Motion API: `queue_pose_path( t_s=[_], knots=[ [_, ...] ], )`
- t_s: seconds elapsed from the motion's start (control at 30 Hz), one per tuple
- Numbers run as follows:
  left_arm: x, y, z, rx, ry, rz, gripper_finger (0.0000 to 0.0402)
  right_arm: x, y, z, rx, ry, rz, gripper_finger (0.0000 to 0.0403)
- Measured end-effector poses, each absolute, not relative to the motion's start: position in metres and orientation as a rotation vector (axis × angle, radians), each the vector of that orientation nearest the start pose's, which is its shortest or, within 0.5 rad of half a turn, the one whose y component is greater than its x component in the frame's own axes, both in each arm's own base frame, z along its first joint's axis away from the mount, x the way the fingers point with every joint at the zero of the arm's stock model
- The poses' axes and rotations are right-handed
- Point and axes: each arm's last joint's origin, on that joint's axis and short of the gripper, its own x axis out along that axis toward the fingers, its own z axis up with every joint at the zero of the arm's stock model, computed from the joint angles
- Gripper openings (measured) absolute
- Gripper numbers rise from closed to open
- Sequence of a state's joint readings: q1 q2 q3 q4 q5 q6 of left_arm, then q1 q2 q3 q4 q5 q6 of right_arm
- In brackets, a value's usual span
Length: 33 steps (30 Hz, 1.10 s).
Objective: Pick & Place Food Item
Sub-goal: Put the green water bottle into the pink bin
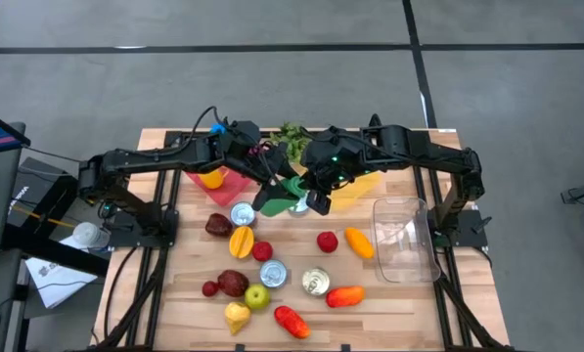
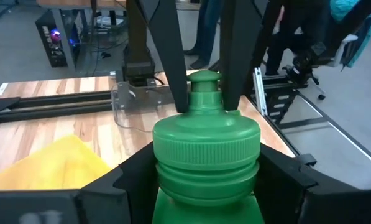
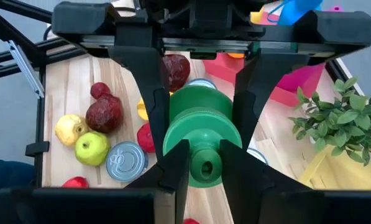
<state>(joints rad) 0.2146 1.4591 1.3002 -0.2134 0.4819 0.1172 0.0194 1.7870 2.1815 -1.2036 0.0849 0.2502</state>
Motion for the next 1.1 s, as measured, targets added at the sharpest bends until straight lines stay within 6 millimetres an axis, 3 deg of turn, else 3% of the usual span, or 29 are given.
queue_pose_path(
  t_s=[0.17, 0.4, 0.5, 0.67, 0.87, 1.1],
  knots=[
    [0.31, 0.062, 0.367, -0.034, 0.301, -0.212, 0.0206, 0.338, 0.006, 0.458, 0.171, 0.687, -0.149, 0.0093],
    [0.271, 0.081, 0.4, 0.002, 0.203, -0.007, 0.0203, 0.294, 0.009, 0.512, 0.117, 0.395, -0.142, 0.0126],
    [0.249, 0.085, 0.412, 0.023, 0.168, 0.142, 0.0198, 0.279, 0.012, 0.528, 0.097, 0.304, -0.127, 0.0136],
    [0.213, 0.081, 0.41, 0.087, 0.098, 0.479, 0.0213, 0.263, 0.032, 0.54, 0.037, 0.243, -0.034, 0.0141],
    [0.178, 0.057, 0.385, 0.102, -0.127, 0.659, 0.0203, 0.255, 0.054, 0.537, 0.012, 0.279, 0.05, 0.0137],
    [0.19, 0.046, 0.314, 0.1, -0.049, 0.773, 0.0211, 0.244, 0.061, 0.534, -0.006, 0.331, 0.04, 0.0137]
  ],
)
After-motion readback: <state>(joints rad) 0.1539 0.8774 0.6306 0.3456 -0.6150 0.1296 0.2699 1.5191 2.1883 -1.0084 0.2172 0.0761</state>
